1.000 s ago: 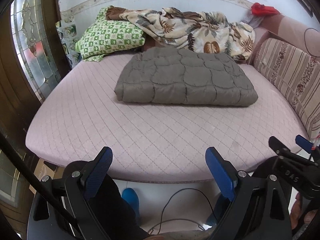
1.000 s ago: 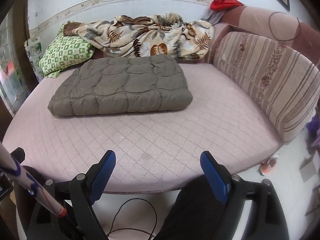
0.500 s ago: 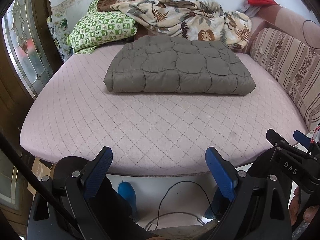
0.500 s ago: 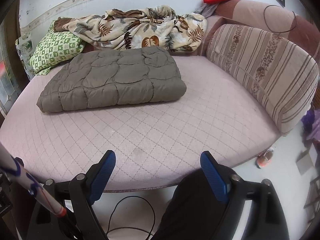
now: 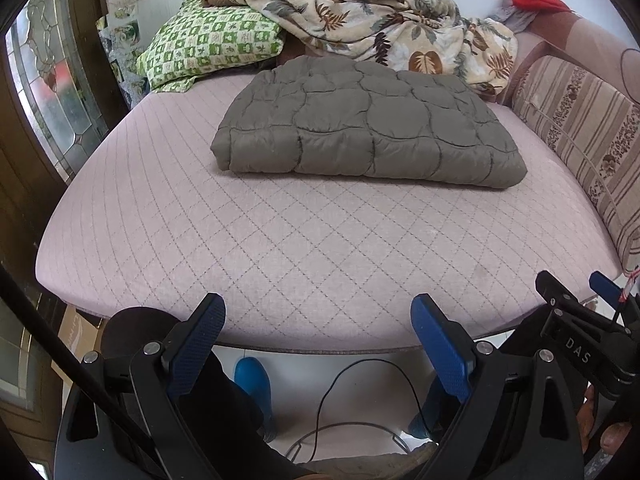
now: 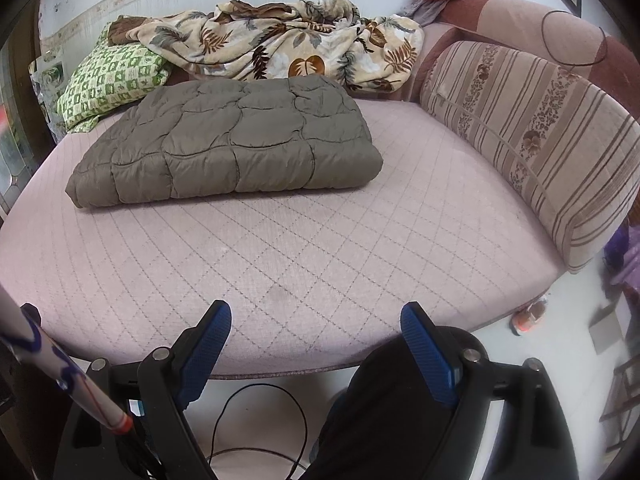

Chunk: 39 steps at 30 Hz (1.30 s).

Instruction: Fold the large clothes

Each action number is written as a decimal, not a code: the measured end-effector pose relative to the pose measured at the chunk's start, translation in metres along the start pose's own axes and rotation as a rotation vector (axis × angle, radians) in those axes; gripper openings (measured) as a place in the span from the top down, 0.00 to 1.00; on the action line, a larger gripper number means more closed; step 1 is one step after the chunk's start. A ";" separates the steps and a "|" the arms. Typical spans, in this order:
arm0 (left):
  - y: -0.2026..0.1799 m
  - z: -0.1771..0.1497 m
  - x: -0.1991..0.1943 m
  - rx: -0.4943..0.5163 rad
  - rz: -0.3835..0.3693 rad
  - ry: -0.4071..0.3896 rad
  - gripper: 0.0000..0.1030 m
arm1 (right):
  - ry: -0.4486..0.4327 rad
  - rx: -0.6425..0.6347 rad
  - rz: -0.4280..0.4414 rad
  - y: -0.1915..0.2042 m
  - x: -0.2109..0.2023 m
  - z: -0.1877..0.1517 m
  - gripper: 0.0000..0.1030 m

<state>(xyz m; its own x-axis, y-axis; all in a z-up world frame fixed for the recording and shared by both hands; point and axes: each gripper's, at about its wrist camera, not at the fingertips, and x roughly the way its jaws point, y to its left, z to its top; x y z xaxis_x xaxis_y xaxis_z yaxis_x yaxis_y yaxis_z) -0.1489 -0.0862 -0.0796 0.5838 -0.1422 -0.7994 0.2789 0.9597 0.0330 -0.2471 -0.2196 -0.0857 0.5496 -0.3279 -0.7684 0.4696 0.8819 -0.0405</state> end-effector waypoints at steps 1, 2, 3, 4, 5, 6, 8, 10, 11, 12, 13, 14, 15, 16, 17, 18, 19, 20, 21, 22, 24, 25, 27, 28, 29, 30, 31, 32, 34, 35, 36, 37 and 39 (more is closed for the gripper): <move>0.001 0.001 0.002 -0.005 0.001 0.004 0.09 | 0.002 -0.003 -0.002 0.001 0.001 0.000 0.13; 0.003 0.001 0.004 -0.010 0.001 0.009 0.09 | 0.005 -0.006 -0.003 0.002 0.003 0.000 0.13; 0.003 0.001 0.005 -0.013 0.001 0.012 0.09 | 0.008 -0.008 -0.003 0.002 0.004 0.000 0.13; 0.004 0.002 0.007 -0.014 0.002 0.016 0.09 | 0.010 -0.010 -0.003 0.003 0.005 0.000 0.13; 0.004 0.002 0.009 -0.014 0.001 0.019 0.09 | 0.012 -0.014 -0.004 0.004 0.007 0.000 0.13; 0.004 0.001 0.010 -0.013 0.001 0.022 0.09 | 0.014 -0.017 -0.004 0.006 0.008 0.000 0.13; 0.004 0.001 0.013 -0.011 -0.002 0.028 0.09 | 0.020 -0.022 -0.002 0.008 0.011 0.001 0.13; 0.005 0.001 0.016 -0.012 -0.006 0.035 0.10 | 0.026 -0.027 -0.001 0.009 0.014 0.001 0.13; 0.005 0.001 0.017 -0.013 -0.006 0.039 0.10 | 0.028 -0.029 -0.001 0.010 0.015 0.000 0.13; 0.006 0.001 0.019 -0.014 -0.007 0.044 0.10 | 0.033 -0.033 -0.001 0.011 0.017 0.000 0.13; 0.006 0.001 0.021 -0.015 -0.008 0.049 0.09 | 0.037 -0.034 -0.001 0.012 0.019 0.000 0.13; 0.007 0.002 0.023 -0.015 -0.010 0.055 0.09 | 0.040 -0.035 -0.002 0.013 0.020 0.001 0.13; 0.007 0.002 0.025 -0.016 -0.012 0.059 0.10 | 0.044 -0.037 -0.002 0.014 0.022 0.001 0.13; 0.008 0.001 0.026 -0.017 -0.012 0.063 0.10 | 0.045 -0.037 -0.002 0.015 0.022 0.000 0.13; 0.008 0.001 0.028 -0.016 -0.012 0.068 0.09 | 0.049 -0.038 -0.003 0.015 0.024 0.000 0.13; 0.008 0.001 0.029 -0.016 -0.012 0.072 0.09 | 0.050 -0.038 -0.003 0.016 0.025 0.000 0.13; 0.008 0.000 0.031 -0.016 -0.012 0.076 0.10 | 0.054 -0.040 -0.004 0.017 0.026 0.000 0.13; 0.007 0.000 0.032 -0.016 -0.013 0.080 0.10 | 0.057 -0.040 -0.004 0.017 0.027 0.000 0.13; 0.008 0.001 0.033 -0.016 -0.012 0.084 0.10 | 0.061 -0.042 -0.003 0.018 0.029 0.000 0.13; 0.008 0.001 0.034 -0.017 -0.011 0.088 0.10 | 0.064 -0.043 -0.004 0.018 0.030 -0.001 0.13; 0.008 0.001 0.037 -0.019 -0.011 0.096 0.10 | 0.070 -0.046 -0.003 0.019 0.033 0.000 0.13; 0.008 0.001 0.039 -0.021 -0.011 0.099 0.10 | 0.073 -0.047 -0.003 0.020 0.035 0.000 0.13; 0.009 0.001 0.042 -0.022 -0.010 0.107 0.10 | 0.078 -0.049 -0.003 0.021 0.037 0.000 0.13; 0.009 0.001 0.043 -0.023 -0.010 0.108 0.10 | 0.080 -0.050 -0.003 0.021 0.039 0.000 0.13; 0.008 0.001 0.044 -0.023 -0.008 0.110 0.09 | 0.081 -0.051 -0.003 0.021 0.040 0.000 0.13; 0.009 0.002 0.046 -0.022 -0.004 0.113 0.10 | 0.084 -0.054 -0.004 0.022 0.041 0.000 0.13; 0.008 0.002 0.047 -0.024 0.000 0.114 0.10 | 0.085 -0.056 -0.004 0.022 0.042 0.000 0.13; 0.009 0.002 0.048 -0.027 0.003 0.117 0.10 | 0.087 -0.058 -0.005 0.022 0.043 0.000 0.13; 0.011 0.003 0.051 -0.039 0.010 0.122 0.10 | 0.088 -0.065 -0.008 0.022 0.047 0.002 0.13; 0.012 0.004 0.052 -0.043 0.011 0.123 0.09 | 0.088 -0.067 -0.010 0.023 0.048 0.002 0.13; 0.013 0.004 0.052 -0.046 0.012 0.125 0.10 | 0.089 -0.070 -0.012 0.023 0.049 0.003 0.13; 0.013 0.005 0.053 -0.049 0.013 0.126 0.10 | 0.090 -0.071 -0.015 0.023 0.051 0.004 0.13; 0.014 0.005 0.053 -0.050 0.016 0.126 0.09 | 0.090 -0.074 -0.019 0.024 0.053 0.005 0.13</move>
<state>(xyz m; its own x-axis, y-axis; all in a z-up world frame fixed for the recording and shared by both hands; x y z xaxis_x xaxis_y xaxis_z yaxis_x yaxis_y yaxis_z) -0.1100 -0.0819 -0.1188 0.4866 -0.0985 -0.8680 0.2305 0.9729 0.0189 -0.2031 -0.2175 -0.1240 0.4752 -0.3156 -0.8213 0.4248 0.8997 -0.1000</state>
